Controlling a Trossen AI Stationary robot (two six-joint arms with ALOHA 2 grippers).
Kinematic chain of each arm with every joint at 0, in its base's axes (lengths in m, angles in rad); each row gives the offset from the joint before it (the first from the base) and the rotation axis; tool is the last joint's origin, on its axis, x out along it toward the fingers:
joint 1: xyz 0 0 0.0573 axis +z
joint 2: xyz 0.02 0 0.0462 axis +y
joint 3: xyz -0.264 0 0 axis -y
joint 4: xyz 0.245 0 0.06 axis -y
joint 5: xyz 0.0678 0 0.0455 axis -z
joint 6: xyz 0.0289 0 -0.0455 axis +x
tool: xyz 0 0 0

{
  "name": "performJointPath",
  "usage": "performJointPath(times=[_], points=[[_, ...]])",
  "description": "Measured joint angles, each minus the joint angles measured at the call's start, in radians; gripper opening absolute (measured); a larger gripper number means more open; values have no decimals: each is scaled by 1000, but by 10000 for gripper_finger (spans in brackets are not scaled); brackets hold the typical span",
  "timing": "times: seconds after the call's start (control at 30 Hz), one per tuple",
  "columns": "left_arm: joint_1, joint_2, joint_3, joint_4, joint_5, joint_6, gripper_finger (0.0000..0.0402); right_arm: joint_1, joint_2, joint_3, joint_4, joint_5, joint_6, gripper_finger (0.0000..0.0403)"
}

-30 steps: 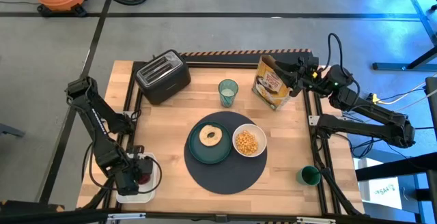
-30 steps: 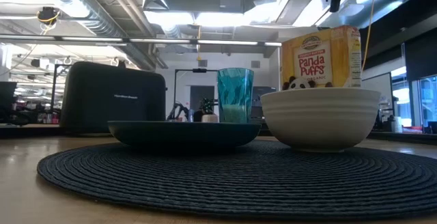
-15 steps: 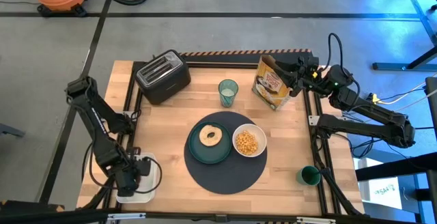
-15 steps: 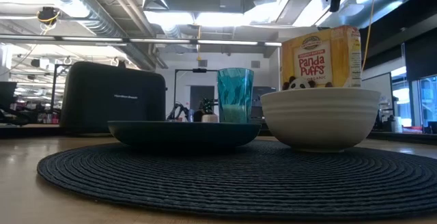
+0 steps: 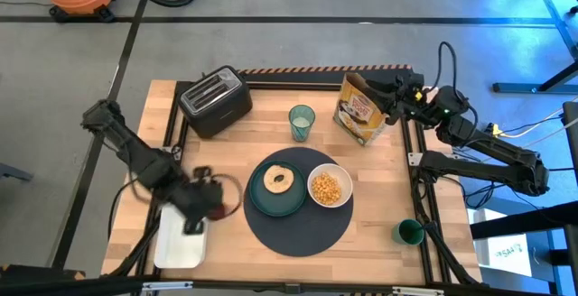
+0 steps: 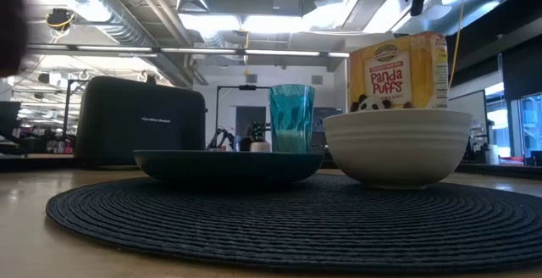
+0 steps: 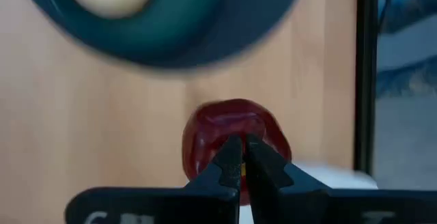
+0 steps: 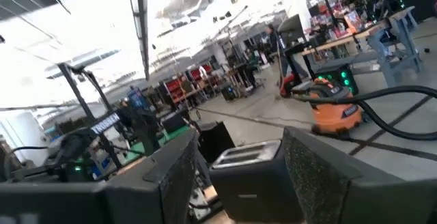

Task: Arrange a breakfast setting
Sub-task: Put the red apple onto the green plate

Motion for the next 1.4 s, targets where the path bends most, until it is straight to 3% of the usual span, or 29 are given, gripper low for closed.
performJointPath(times=[0.23, 0.43, 0.6, 0.73, 0.83, 1.07, 1.4], points=[[328, 126, 85, 144, 29, 350, 0, 0, -74, 0, -25, 2, 3, 207], [465, 323, 235, 218, 105, 501, 0, 0, -134, 0, -108, 23, 61, 207], [501, 455, 335, 179, 194, 620, 0, 0, -134, 0, -201, -135, 146, 207], [514, 515, 380, 176, 236, 692, 0, 1, -133, 0, -290, -177, 169, 207], [514, 539, 387, 175, 245, 716, 0, 0, -134, 0, -332, -196, 169, 207], [509, 580, 368, 174, 257, 722, 7, 1, -142, 0, -483, -391, 152, 207], [498, 596, 368, 199, 257, 634, 64, 1, -162, 38, -537, -357, -25, 207]])
